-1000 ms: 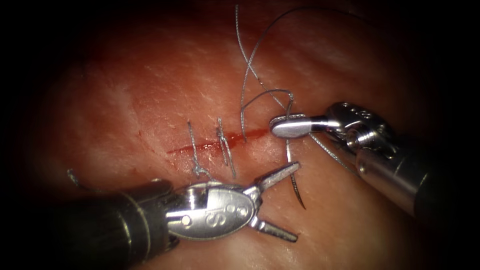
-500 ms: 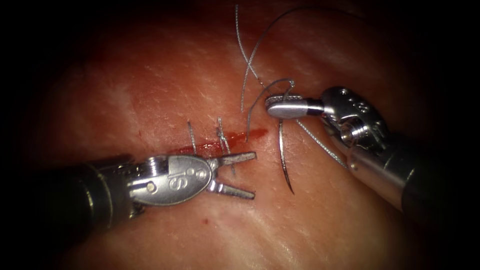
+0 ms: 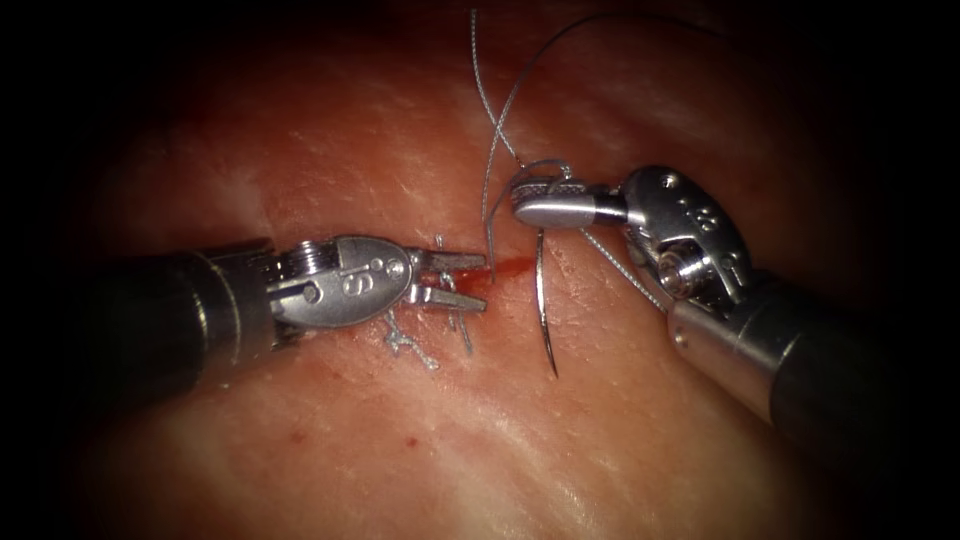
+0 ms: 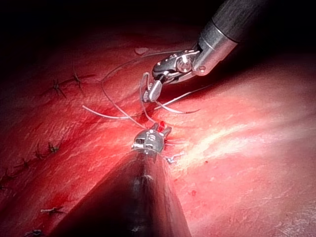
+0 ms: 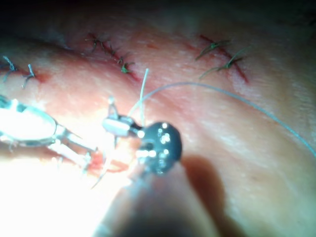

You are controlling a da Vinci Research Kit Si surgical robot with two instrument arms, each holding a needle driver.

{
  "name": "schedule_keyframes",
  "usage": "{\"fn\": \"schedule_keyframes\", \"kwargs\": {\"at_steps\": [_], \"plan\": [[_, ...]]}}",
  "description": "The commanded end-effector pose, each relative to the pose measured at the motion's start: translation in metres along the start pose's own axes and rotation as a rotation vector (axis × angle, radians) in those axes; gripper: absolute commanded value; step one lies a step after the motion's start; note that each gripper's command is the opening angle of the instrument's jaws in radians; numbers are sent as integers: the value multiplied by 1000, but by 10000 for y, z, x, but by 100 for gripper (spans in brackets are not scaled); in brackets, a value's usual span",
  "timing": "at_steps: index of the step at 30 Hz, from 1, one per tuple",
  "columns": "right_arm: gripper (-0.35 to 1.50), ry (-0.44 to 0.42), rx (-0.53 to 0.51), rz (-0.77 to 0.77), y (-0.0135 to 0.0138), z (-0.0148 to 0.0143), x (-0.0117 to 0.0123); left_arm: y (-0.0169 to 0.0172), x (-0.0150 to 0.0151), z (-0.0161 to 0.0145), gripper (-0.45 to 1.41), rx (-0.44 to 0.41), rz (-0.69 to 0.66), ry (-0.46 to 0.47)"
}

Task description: Wound Closure

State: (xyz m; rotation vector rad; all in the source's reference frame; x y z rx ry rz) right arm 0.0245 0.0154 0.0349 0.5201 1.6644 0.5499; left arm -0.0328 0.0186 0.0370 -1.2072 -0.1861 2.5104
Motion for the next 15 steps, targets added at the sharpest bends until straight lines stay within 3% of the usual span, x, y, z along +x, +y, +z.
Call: {"fn": "schedule_keyframes", "kwargs": {"at_steps": [1,8,15], "plan": [[-35,2,6,-4,7,6,-2,-5,-2,8,-8,3,0,0],[-35,10,5,-28,6,6,-2,-23,-19,12,-20,19,-24,-30],[-35,19,2,-41,5,8,-2,-31,-34,26,-20,29,-44,-55]]}}
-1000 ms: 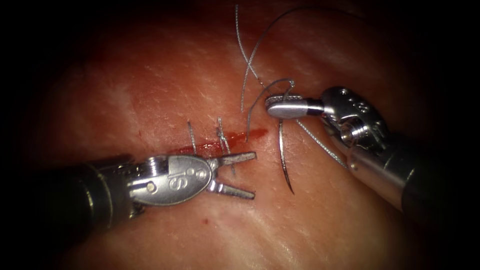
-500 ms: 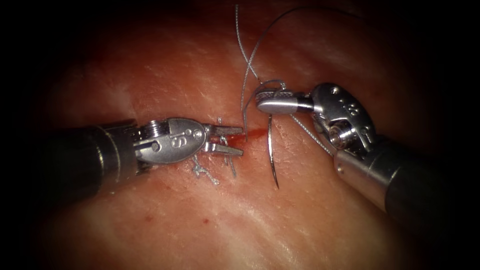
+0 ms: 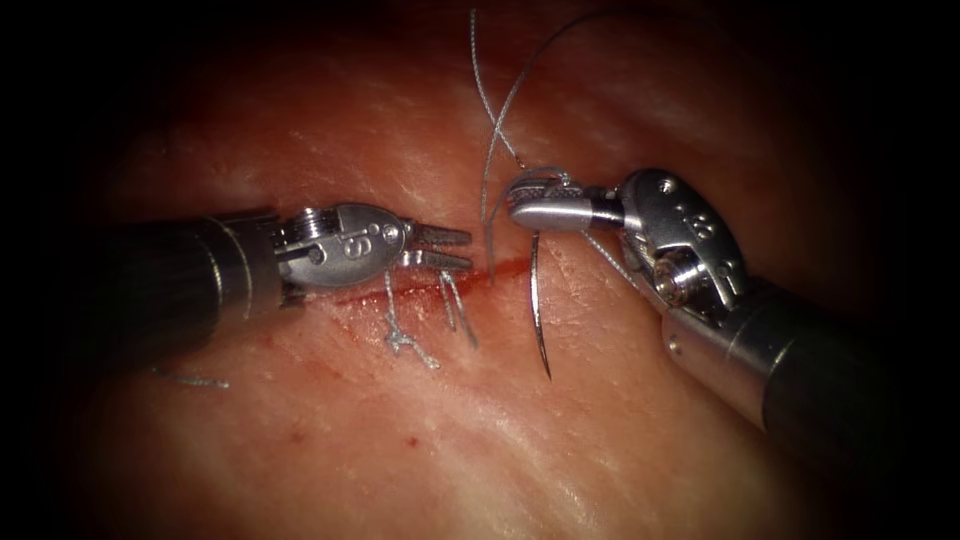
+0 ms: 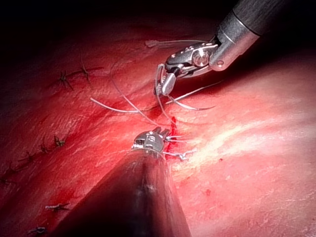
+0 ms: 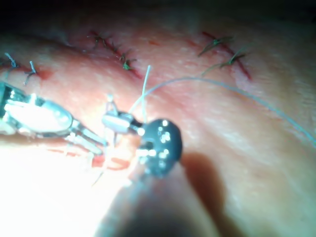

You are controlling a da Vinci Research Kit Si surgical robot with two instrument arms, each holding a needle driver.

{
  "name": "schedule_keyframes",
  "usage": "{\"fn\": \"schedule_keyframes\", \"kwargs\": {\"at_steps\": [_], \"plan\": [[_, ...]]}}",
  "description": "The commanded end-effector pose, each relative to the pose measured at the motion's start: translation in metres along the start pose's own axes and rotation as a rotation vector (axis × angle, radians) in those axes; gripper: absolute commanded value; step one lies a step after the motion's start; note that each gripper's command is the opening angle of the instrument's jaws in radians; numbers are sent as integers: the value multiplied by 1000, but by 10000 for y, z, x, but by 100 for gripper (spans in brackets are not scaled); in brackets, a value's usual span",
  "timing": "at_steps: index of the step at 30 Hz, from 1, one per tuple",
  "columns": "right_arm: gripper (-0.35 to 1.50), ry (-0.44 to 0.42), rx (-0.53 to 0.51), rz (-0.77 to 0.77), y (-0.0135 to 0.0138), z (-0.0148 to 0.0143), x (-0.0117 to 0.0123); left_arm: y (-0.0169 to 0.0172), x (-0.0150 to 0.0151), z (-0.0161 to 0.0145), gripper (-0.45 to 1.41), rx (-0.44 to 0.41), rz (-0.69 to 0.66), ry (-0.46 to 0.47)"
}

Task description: Wound Closure

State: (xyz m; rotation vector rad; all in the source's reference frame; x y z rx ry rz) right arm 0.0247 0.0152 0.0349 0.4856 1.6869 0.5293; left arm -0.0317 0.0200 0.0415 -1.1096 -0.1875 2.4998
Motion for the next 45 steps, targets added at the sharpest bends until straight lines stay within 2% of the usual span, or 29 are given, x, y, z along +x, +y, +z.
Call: {"fn": "schedule_keyframes", "kwargs": {"at_steps": [1,8,16,24,31,37,45], "plan": [[-35,2,2,-5,7,6,-1,-3,0,7,-20,-1,2,0],[-35,7,3,-33,8,7,1,-6,-5,16,-25,3,3,-19],[-35,4,-9,-96,17,8,4,-1,-33,49,-27,-26,5,-53],[-35,0,-26,-159,30,12,1,-8,-42,51,-25,-32,1,-50],[-35,-33,-30,-208,47,17,-15,-19,-51,53,-25,-34,1,-51],[-35,-48,-49,-250,59,13,-39,-26,-67,59,-25,-36,8,-61],[-35,-52,-75,-280,71,14,-37,-1,-73,61,-25,-43,15,-56]]}}
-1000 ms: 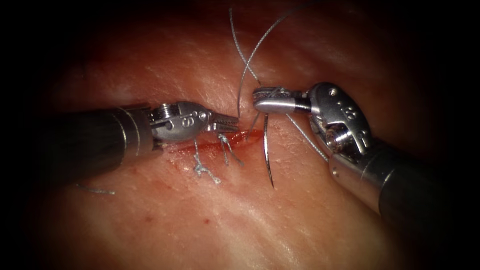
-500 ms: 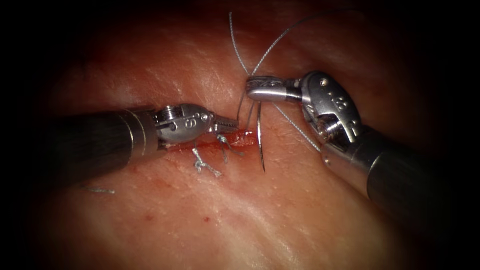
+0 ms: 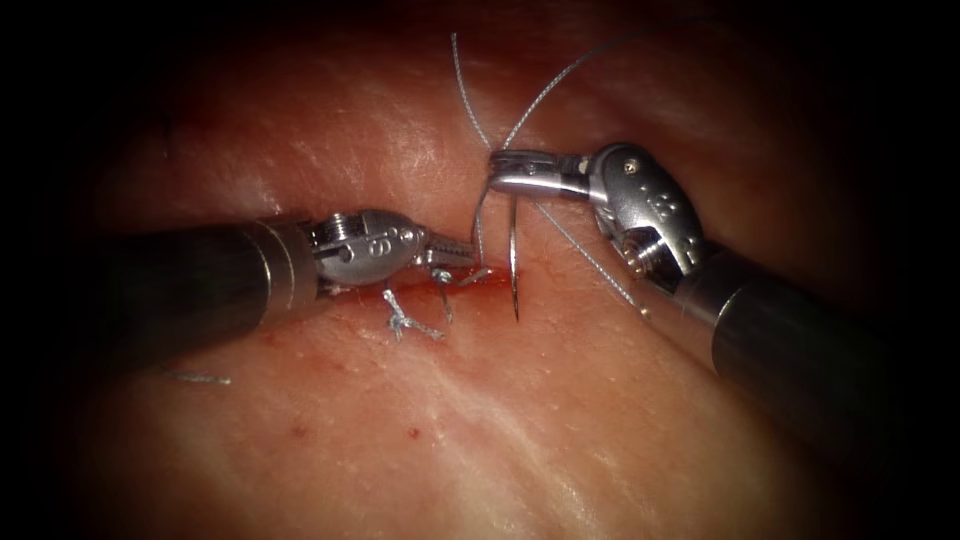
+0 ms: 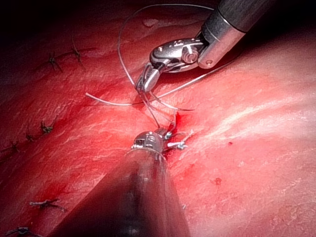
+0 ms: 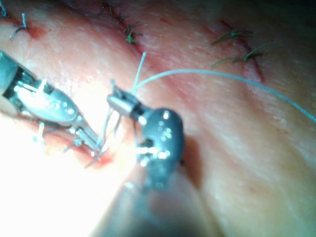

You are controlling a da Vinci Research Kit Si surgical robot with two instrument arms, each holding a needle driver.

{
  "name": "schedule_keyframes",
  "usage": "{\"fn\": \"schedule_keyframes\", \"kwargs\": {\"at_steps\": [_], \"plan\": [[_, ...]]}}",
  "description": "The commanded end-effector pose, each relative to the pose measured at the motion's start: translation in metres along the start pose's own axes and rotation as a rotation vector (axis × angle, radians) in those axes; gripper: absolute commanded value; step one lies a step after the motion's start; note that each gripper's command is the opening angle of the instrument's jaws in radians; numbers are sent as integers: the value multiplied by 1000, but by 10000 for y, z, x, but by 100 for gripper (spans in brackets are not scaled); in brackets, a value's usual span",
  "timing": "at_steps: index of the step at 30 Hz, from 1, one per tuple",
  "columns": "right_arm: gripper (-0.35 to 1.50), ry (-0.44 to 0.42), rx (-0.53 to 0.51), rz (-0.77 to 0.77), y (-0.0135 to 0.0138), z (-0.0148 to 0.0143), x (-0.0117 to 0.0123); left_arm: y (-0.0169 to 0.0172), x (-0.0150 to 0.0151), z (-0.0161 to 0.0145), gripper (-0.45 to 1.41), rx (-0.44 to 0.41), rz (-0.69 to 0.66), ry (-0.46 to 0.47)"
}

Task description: Wound Closure

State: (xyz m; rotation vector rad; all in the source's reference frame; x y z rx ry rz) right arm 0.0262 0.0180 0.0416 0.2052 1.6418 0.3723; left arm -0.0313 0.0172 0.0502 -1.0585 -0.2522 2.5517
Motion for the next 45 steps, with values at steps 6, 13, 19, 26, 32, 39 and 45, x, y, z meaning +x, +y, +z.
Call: {"fn": "schedule_keyframes", "kwargs": {"at_steps": [6,13,19,26,32,39,45], "plan": [[-35,8,-9,-7,13,13,7,15,4,4,-25,-7,5,6],[-35,9,-16,-22,13,21,-3,16,8,-2,-25,-11,2,6],[-35,14,-25,-41,21,21,-24,17,7,-3,-25,-12,3,6],[-35,17,-35,-60,24,27,-26,17,6,-5,-23,-13,3,7],[-35,16,-38,-75,24,34,-29,18,5,-6,-23,-14,4,7],[-35,21,-31,-87,23,32,-35,18,5,-9,-23,-16,5,7],[-35,19,-27,-93,24,27,-36,19,5,-10,-23,-16,4,7]]}}
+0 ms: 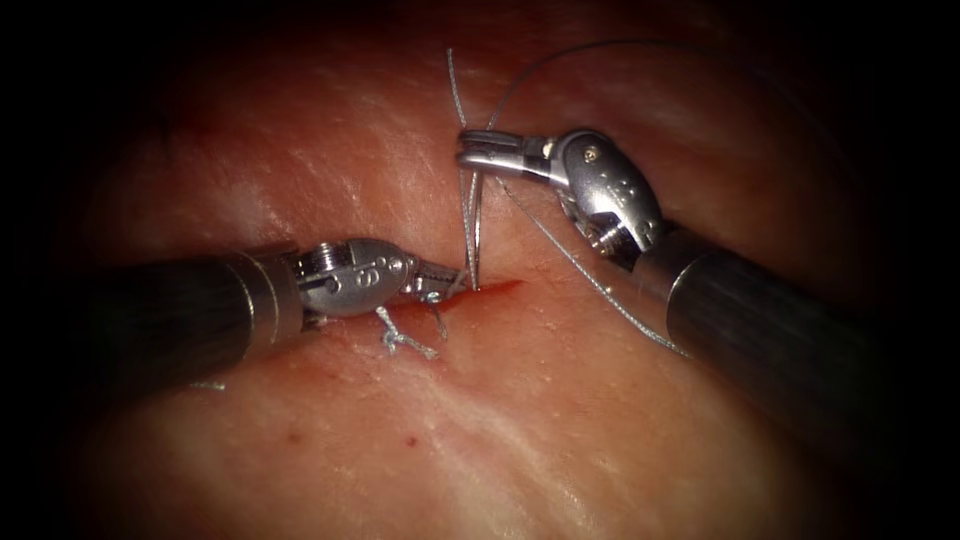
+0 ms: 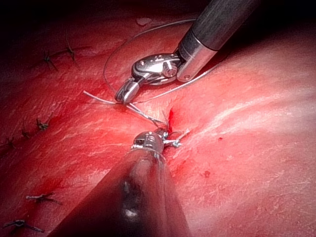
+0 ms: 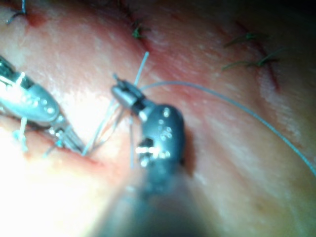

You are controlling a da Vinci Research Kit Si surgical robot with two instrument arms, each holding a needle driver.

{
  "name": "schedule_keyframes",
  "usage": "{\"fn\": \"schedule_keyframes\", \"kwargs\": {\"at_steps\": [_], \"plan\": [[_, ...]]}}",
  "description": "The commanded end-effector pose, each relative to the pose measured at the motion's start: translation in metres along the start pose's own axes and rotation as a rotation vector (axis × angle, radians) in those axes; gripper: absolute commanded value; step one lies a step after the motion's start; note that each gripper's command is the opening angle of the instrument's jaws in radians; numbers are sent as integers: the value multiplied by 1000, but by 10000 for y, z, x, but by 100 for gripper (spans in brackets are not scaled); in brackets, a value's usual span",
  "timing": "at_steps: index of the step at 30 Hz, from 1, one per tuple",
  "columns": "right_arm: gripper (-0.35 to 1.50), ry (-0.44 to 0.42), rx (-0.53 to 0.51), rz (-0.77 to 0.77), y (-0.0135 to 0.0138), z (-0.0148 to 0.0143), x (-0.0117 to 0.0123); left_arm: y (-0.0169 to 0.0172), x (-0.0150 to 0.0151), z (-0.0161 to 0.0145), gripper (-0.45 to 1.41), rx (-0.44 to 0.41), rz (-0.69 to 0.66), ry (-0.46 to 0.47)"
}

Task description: Wound Closure

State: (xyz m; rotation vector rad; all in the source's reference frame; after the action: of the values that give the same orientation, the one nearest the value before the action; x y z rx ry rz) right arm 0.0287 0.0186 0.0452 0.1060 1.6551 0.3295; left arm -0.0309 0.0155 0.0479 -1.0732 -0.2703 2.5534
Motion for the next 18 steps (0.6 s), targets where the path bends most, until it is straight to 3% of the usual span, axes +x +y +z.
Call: {"fn": "schedule_keyframes", "kwargs": {"at_steps": [1,12,18], "plan": [[-35,4,6,-3,6,5,-2,-3,0,8,-23,0,0,1],[-35,11,22,-8,-5,5,1,-4,1,4,-21,-4,0,2],[-35,20,8,-16,7,-1,22,-2,22,-9,-27,-3,-20,21]]}}
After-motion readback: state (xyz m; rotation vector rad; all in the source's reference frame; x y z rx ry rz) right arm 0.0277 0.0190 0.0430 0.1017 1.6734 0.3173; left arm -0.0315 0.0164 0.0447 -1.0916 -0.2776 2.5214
